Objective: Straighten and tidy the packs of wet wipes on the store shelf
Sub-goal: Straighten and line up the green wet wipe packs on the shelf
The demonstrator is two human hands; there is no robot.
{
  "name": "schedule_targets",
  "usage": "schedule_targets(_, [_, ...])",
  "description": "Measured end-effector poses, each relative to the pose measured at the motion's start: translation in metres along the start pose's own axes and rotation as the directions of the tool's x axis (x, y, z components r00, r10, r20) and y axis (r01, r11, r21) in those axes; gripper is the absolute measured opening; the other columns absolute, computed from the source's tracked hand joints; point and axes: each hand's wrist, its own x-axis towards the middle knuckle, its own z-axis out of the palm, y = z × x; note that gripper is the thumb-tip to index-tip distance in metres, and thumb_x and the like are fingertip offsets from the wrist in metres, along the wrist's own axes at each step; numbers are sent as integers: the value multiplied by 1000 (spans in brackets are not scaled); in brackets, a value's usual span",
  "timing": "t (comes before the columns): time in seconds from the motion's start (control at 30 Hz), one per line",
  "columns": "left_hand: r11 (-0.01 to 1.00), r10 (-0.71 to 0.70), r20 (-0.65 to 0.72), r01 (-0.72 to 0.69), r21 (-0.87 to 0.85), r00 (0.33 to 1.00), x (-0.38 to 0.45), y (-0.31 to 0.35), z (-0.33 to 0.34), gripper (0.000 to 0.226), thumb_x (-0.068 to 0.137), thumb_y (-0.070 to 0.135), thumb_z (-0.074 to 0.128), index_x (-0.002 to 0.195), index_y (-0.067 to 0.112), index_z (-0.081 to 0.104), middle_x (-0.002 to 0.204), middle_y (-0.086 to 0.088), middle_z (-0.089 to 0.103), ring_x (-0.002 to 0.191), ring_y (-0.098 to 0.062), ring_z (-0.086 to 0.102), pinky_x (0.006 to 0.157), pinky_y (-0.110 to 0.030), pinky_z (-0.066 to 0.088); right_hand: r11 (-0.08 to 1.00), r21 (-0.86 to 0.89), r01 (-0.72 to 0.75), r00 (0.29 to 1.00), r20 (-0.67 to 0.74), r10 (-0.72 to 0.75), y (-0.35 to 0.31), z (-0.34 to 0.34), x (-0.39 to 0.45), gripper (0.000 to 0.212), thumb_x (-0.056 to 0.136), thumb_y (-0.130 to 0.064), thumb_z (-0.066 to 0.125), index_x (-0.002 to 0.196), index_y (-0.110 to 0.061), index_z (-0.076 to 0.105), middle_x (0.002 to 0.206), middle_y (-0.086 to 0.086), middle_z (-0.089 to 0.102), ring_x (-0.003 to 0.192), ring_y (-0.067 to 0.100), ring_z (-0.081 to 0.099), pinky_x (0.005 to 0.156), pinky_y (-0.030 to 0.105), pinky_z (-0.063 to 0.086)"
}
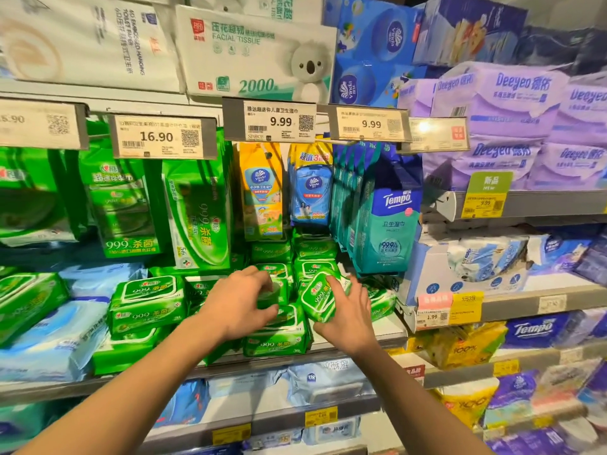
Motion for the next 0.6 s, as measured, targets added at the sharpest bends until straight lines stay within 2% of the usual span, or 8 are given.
schedule_targets(0.1, [986, -67, 35, 61, 154, 997, -5, -10, 6, 78, 81, 52, 62, 146, 26, 27, 137, -5, 37, 126, -27, 38, 101, -45, 42, 996, 69, -55, 995, -76, 60, -11, 2, 1, 95, 63, -54, 75, 145, -34, 31, 141, 10, 28, 131, 29, 22, 111, 42, 23])
schedule_targets(0.13, [978, -84, 60, 71, 196, 995, -5, -10, 9, 84, 82, 49, 62, 150, 27, 17, 145, -6, 29, 132, -29, 30, 104, -48, 38, 988, 125, -92, 989, -104, 105, -17, 1, 2, 95, 61, -54, 75, 145, -35, 32, 137, 9, 31, 129, 28, 25, 110, 43, 25])
schedule_targets(0.2, [971, -102, 107, 76, 227, 989, -3, -10, 18, 86, 85, 35, 62, 152, 27, 8, 155, -6, 19, 138, -34, 21, 109, -51, 32, 952, 260, -160, 970, -140, 201, -28, 0, 5, 96, 58, -53, 75, 143, -35, 35, 128, 8, 38, 124, 28, 30, 107, 43, 29])
schedule_targets(0.27, [971, -128, 108, 102, 216, 986, 1, -9, 24, 86, 84, 21, 62, 151, 27, 9, 154, -7, 22, 137, -36, 24, 108, -51, 34, 928, 321, -189, 958, -147, 246, -34, -2, 8, 95, 56, -54, 75, 142, -34, 37, 126, 7, 42, 123, 26, 32, 106, 42, 30])
schedule_targets(0.37, [967, -148, 55, 133, 219, 987, 0, -11, 26, 86, 82, 14, 63, 151, 22, 12, 148, -6, 27, 130, -36, 31, 101, -49, 42, 879, 411, -241, 945, -107, 310, -37, -4, 11, 94, 56, -51, 76, 140, -33, 40, 124, 9, 44, 122, 26, 34, 106, 43, 32])
schedule_targets(0.5, [969, -113, -16, 114, 218, 993, -9, -13, 30, 72, 85, 17, 62, 147, 17, 25, 141, -5, 28, 128, -33, 27, 81, -40, 55, 828, 502, -249, 941, -76, 329, -37, -3, 12, 90, 56, -48, 76, 138, -34, 40, 127, 8, 45, 122, 24, 36, 104, 45, 34])
schedule_targets(0.6, [978, -54, -46, 62, 197, 997, -19, -16, 24, 71, 82, 33, 68, 143, 20, 34, 134, -3, 34, 121, -27, 31, 70, -37, 57, 832, 499, -242, 948, -62, 313, -38, -1, 13, 92, 55, -49, 73, 139, -31, 39, 138, 9, 42, 129, 26, 33, 106, 48, 34])
